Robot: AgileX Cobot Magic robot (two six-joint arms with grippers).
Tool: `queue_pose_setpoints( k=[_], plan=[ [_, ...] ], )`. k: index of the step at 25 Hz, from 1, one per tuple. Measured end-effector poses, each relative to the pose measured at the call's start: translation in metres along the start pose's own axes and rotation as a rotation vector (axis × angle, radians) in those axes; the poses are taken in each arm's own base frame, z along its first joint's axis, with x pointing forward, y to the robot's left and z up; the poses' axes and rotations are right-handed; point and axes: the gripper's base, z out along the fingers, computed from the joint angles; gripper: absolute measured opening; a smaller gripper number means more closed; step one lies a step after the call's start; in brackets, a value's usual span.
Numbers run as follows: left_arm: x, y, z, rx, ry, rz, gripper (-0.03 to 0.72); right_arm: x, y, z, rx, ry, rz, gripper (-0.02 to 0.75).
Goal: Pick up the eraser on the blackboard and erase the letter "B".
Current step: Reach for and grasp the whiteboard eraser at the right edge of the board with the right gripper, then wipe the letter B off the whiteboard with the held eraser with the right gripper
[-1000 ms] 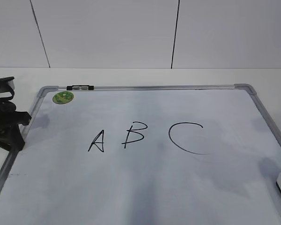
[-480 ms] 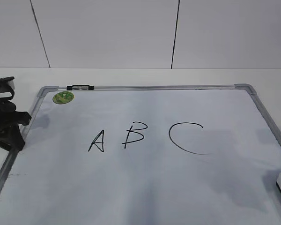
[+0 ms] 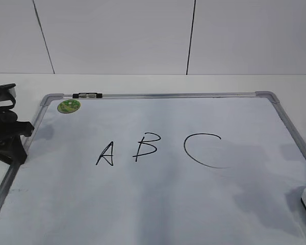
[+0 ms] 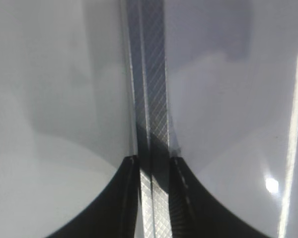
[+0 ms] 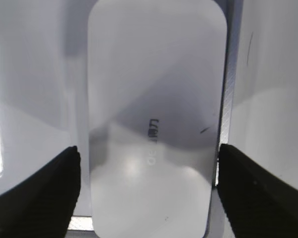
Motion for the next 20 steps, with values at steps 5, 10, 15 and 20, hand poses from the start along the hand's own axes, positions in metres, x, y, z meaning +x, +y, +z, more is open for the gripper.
queue_pose_setpoints(
  k=[5,10,15,20],
  plan=[
    [0.000,0.000,0.000,-0.002,0.000,0.001,0.118,-0.003,0.000,0.000,-0.001,-0.030,0.000,0.668],
    [0.000,0.000,0.000,-0.002,0.002,0.000,0.118,-0.004,0.000,0.000,0.003,-0.038,-0.004,0.668],
    [0.000,0.000,0.000,-0.002,0.002,0.000,0.118,-0.004,0.000,0.000,0.003,-0.038,-0.004,0.669],
    [0.000,0.000,0.000,-0.004,0.002,0.002,0.118,-0.006,0.000,0.010,0.003,0.014,-0.004,0.668]
  ],
)
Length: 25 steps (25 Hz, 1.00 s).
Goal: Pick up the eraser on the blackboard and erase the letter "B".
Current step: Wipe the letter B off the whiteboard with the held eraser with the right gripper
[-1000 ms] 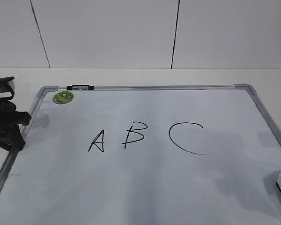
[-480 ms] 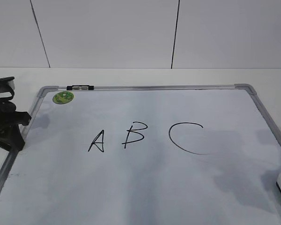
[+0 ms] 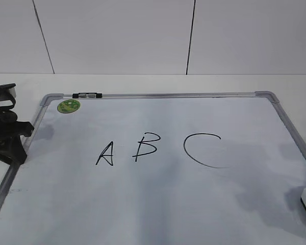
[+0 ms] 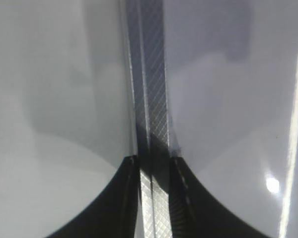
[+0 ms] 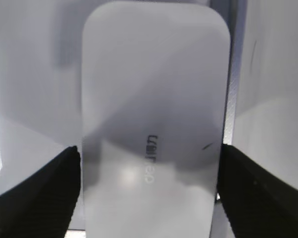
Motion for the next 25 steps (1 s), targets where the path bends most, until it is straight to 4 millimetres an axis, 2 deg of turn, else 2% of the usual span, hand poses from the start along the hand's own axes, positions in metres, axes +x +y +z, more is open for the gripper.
queue_pose_setpoints(
  k=[9,14,25],
  plan=[
    [0.0000,0.0000,0.0000,0.000,0.000,0.000,0.118,-0.0012,0.0000,0.0050,0.000,0.021,0.000,0.661],
    [0.0000,0.0001,0.0000,-0.001,0.000,0.001,0.118,-0.0012,0.0000,0.0050,0.000,0.021,0.000,0.568],
    [0.0001,0.0001,0.0000,-0.001,0.001,0.001,0.118,-0.0011,0.0002,0.0024,-0.003,0.047,0.003,0.561]
  ],
)
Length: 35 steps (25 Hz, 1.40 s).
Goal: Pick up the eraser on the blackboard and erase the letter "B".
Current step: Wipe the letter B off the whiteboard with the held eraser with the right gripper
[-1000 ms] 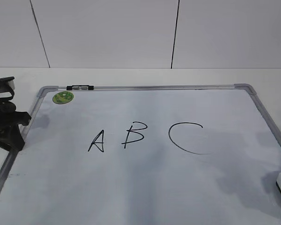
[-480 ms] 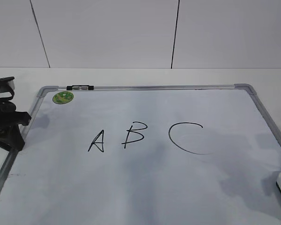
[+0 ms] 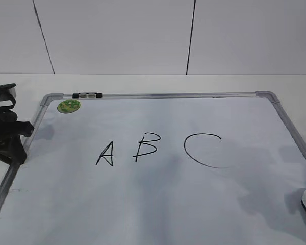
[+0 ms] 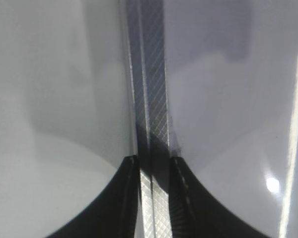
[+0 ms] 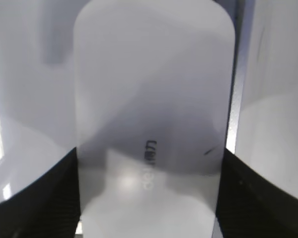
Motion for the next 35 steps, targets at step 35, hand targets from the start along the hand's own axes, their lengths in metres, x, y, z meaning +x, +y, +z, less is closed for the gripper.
queue_pose_setpoints(
  k=[35],
  plan=[
    [0.000,0.000,0.000,0.000,0.002,-0.007,0.102,-0.091,0.058,-0.094,-0.165,-0.196,-0.092,0.560]
  ],
)
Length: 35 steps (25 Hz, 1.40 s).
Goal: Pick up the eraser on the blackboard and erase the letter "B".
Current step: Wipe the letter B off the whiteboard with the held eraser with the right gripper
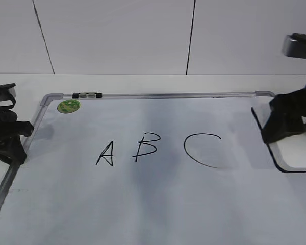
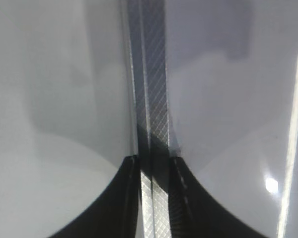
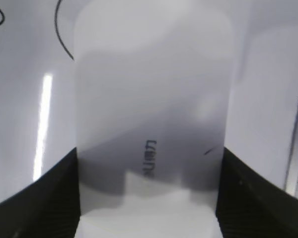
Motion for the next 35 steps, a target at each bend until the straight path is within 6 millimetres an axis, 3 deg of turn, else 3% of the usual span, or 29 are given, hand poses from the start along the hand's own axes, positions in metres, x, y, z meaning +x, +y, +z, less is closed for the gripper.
queue_pose_setpoints(
  k=[9,17,22,27,35],
  plan=[
    [0.000,0.000,0.000,0.000,0.001,-0.001,0.100,-0.055,0.065,0.016,-0.063,0.002,-0.150,0.560],
    [0.000,0.000,0.000,0.000,0.001,-0.001,0.100,-0.097,0.114,0.050,-0.061,0.057,-0.266,0.560],
    [0.000,0.000,0.000,0.000,0.002,-0.001,0.098,-0.106,0.118,0.082,-0.044,0.111,-0.271,0.560],
    [0.000,0.000,0.000,0.001,0.002,-0.001,0.097,-0.103,0.120,0.113,-0.026,0.177,-0.268,0.560],
    [0.000,0.000,0.000,0.001,0.005,-0.003,0.097,-0.105,0.134,0.133,-0.008,0.172,-0.312,0.560]
  ],
)
